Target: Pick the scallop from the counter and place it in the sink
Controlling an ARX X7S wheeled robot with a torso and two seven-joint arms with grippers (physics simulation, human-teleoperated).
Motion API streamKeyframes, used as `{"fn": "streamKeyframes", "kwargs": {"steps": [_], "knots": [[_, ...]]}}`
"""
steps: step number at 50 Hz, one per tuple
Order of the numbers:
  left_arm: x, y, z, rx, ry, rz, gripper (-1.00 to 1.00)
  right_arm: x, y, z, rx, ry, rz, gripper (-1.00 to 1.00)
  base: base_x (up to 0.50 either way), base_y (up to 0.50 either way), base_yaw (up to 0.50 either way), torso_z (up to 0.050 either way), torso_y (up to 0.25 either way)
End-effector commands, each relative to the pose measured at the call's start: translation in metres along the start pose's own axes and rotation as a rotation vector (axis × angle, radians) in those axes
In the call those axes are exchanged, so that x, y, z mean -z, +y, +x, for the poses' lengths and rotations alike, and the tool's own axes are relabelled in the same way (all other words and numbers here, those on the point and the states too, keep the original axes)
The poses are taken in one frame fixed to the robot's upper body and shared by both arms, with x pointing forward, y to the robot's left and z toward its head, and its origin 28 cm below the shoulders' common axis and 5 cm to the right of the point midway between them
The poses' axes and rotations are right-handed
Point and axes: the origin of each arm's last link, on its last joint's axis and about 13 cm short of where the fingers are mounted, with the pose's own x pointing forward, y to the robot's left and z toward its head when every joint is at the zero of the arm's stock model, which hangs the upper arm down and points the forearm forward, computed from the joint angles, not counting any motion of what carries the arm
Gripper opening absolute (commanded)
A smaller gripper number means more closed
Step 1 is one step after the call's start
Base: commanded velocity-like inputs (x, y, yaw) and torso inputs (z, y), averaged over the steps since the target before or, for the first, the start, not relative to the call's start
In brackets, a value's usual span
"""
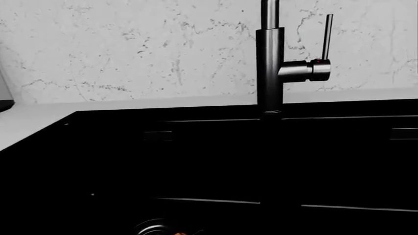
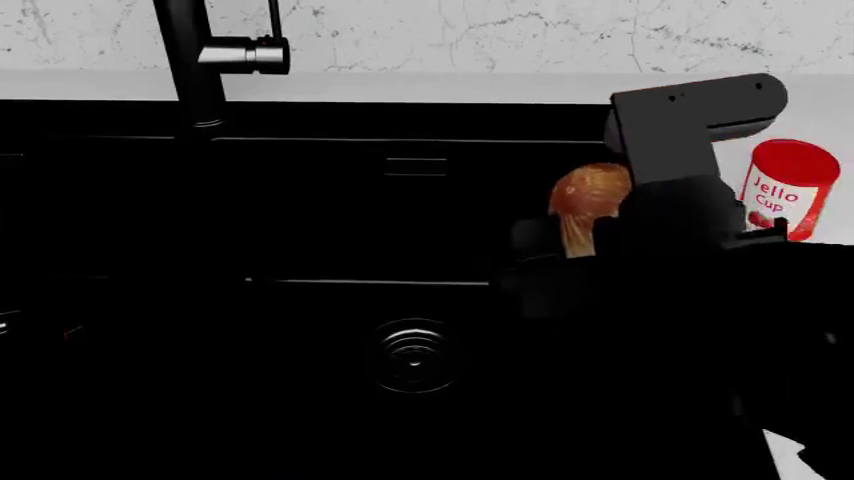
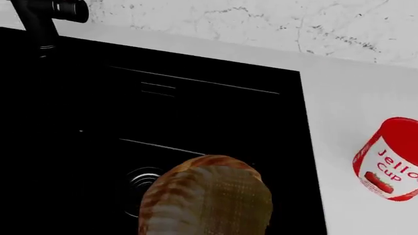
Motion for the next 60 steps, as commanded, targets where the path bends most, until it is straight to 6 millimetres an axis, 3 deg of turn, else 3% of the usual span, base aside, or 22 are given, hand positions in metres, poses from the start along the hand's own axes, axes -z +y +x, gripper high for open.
{"fn": "streamKeyframes", "kwargs": {"steps": [1, 9, 22, 37, 50, 60], "knots": [[0.001, -0.002, 0.003, 0.002, -0.002, 0.000, 1.00, -0.013, 0.024, 0.053, -0.135, 0.052, -0.016, -1.00, 0.00, 0.00, 0.00, 0.000, 0.000], [0.001, -0.004, 0.004, 0.010, -0.003, -0.003, 1.00, -0.011, 0.039, 0.085, -0.238, 0.142, 0.009, -1.00, 0.00, 0.00, 0.00, 0.000, 0.000], [-0.002, -0.004, 0.001, 0.014, -0.010, 0.004, 1.00, 0.004, 0.061, 0.117, -0.303, 0.256, -0.012, -1.00, 0.00, 0.00, 0.00, 0.000, 0.000], [-0.002, -0.003, -0.002, 0.012, -0.007, 0.008, 1.00, 0.046, 0.071, 0.123, -0.324, 0.416, -0.077, -1.00, 0.00, 0.00, 0.00, 0.000, 0.000], [0.002, -0.001, -0.004, 0.011, -0.003, 0.001, 1.00, 0.069, 0.077, 0.124, -0.339, 0.484, -0.105, -1.00, 0.00, 0.00, 0.00, 0.000, 0.000], [0.004, -0.001, -0.004, 0.012, 0.001, -0.001, 1.00, 0.075, 0.078, 0.124, -0.343, 0.500, -0.103, -1.00, 0.00, 0.00, 0.00, 0.000, 0.000]]}}
